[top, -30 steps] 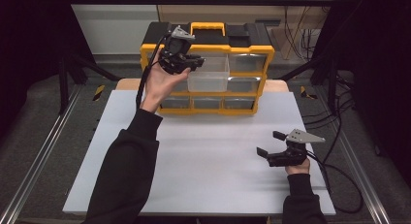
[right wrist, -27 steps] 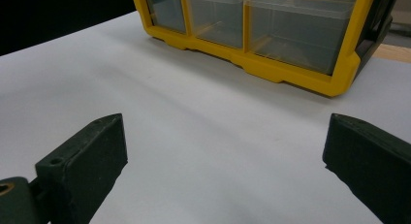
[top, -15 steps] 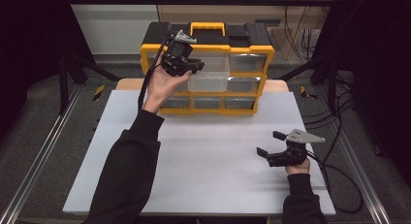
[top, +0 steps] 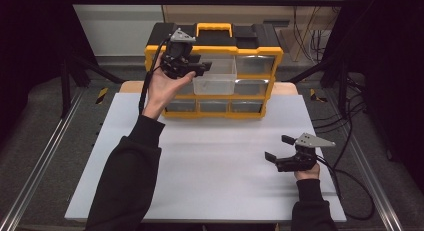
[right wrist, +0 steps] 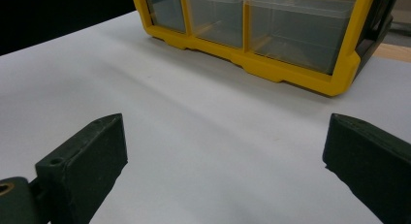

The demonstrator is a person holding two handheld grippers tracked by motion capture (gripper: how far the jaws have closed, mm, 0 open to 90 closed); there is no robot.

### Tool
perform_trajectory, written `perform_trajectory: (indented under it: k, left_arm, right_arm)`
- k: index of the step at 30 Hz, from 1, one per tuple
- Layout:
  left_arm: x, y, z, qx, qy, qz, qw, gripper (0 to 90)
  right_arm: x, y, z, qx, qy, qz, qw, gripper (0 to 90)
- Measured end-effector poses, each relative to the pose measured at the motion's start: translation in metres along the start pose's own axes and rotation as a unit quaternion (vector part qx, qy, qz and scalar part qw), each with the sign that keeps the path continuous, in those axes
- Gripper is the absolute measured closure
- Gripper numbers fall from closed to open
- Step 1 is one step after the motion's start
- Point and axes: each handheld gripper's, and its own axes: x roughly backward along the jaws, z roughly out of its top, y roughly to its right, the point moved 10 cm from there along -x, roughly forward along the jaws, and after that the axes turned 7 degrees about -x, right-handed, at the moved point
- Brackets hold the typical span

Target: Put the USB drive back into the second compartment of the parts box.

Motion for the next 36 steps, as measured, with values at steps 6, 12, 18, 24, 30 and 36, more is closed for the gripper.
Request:
perform_trajectory:
  k: [6, 12, 18, 24, 30, 36]
  left_arm:
    - [0.017, 0.003, -0.002, 0.000, 0.031, -0.012, 0.9994, 30.6]
    - [0.035, 0.004, -0.011, -0.002, 0.050, -0.012, 0.9987, 16.2]
    - [0.048, 0.005, -0.027, 0.002, 0.057, -0.021, 0.9982, 6.6]
    - [0.058, 0.006, -0.050, 0.004, 0.065, -0.029, 0.9975, 2.9]
    - [0.065, 0.007, -0.080, 0.007, 0.066, -0.030, 0.9973, 0.7]
    - [0.072, 0.009, -0.116, 0.016, 0.071, -0.032, 0.9968, 0.2]
  right_arm:
    - [0.001, 0.000, 0.001, 0.000, 0.003, 0.000, 1.0000, 2.7]
    - [0.001, 0.001, 0.002, 0.001, 0.005, 0.000, 1.0000, 2.7]
    - [0.001, 0.000, 0.002, 0.000, 0.005, 0.000, 1.0000, 2.7]
    - [0.002, 0.000, 0.002, -0.002, 0.005, 0.000, 1.0000, 2.7]
    - [0.001, 0.000, 0.002, 0.000, 0.005, 0.000, 1.0000, 2.7]
    - [0.001, 0.001, 0.002, -0.001, 0.005, -0.001, 1.0000, 2.7]
